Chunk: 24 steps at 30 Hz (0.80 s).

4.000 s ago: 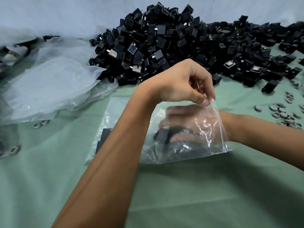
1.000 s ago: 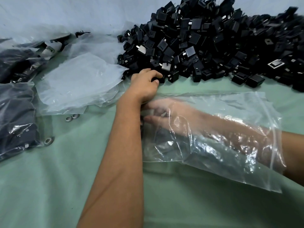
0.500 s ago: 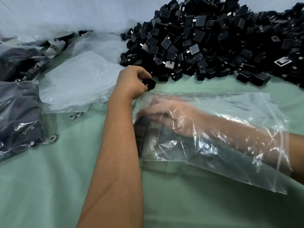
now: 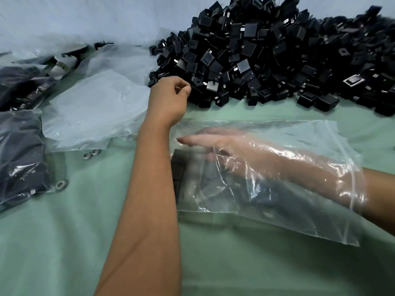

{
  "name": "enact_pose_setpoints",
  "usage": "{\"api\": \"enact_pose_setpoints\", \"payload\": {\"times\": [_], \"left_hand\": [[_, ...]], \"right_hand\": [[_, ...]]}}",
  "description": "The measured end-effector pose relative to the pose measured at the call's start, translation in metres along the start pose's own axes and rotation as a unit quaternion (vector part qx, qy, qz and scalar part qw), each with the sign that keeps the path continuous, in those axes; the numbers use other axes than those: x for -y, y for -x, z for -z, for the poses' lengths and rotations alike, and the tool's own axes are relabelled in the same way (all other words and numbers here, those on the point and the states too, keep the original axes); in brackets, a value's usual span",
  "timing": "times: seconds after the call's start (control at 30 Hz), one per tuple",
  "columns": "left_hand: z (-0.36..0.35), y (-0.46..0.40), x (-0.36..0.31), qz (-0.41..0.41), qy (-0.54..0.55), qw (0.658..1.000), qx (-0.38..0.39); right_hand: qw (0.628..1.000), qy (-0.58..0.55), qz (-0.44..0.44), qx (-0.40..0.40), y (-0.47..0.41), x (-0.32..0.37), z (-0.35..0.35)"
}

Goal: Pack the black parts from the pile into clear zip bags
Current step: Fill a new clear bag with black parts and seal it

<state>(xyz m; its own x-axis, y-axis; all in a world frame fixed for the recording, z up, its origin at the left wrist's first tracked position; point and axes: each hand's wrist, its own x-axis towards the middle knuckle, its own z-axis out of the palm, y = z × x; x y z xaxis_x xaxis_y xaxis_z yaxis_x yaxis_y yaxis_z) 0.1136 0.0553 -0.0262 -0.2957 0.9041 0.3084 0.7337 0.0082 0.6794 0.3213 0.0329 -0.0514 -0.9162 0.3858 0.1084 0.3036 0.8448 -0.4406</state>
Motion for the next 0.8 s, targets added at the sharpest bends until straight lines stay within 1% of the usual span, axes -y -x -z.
{"api": "enact_pose_setpoints", "payload": {"times": [0.1,0.17,0.27,0.33,0.4,0.43,0.47,0.53,0.57,0.6,0.63,0.7,0.8], "left_hand": [[-0.007,-0.001,-0.018,-0.016,0.032,0.999,-0.010],[-0.017,-0.001,-0.032,-0.032,0.062,0.998,-0.007],[-0.037,0.007,-0.057,-0.062,0.099,0.993,0.034],[-0.047,0.013,-0.074,-0.087,0.105,0.989,0.064],[-0.056,0.020,-0.090,-0.099,0.139,0.980,0.098],[-0.061,0.024,-0.098,-0.100,0.164,0.974,0.120],[-0.065,0.029,-0.105,-0.098,0.186,0.967,0.143],[-0.074,0.040,-0.119,-0.088,0.217,0.952,0.198],[-0.079,0.046,-0.125,-0.084,0.231,0.942,0.227],[-0.084,0.053,-0.132,-0.083,0.243,0.932,0.256],[-0.090,0.058,-0.137,-0.085,0.251,0.923,0.279],[-0.099,0.068,-0.146,-0.090,0.248,0.918,0.297],[-0.109,0.074,-0.149,-0.091,0.236,0.922,0.292]], "right_hand": [[0.999,-0.032,-0.033,0.022,0.026,0.001,0.015],[0.998,-0.036,-0.046,0.019,0.050,-0.005,0.026],[0.996,-0.074,-0.052,0.002,0.095,-0.013,0.043],[0.991,-0.107,-0.079,-0.024,0.127,-0.017,0.051],[0.982,-0.137,-0.125,-0.041,0.157,-0.020,0.059],[0.972,-0.159,-0.155,-0.071,0.169,-0.022,0.061],[0.956,-0.189,-0.193,-0.117,0.178,-0.024,0.063],[0.897,-0.232,-0.268,-0.263,0.188,-0.030,0.063],[0.865,-0.235,-0.291,-0.336,0.190,-0.031,0.061],[0.835,-0.245,-0.302,-0.389,0.190,-0.030,0.059],[0.813,-0.271,-0.299,-0.420,0.188,-0.029,0.057],[0.786,-0.348,-0.287,-0.423,0.184,-0.026,0.051],[0.782,-0.365,-0.291,-0.413,0.180,-0.026,0.042]]}}
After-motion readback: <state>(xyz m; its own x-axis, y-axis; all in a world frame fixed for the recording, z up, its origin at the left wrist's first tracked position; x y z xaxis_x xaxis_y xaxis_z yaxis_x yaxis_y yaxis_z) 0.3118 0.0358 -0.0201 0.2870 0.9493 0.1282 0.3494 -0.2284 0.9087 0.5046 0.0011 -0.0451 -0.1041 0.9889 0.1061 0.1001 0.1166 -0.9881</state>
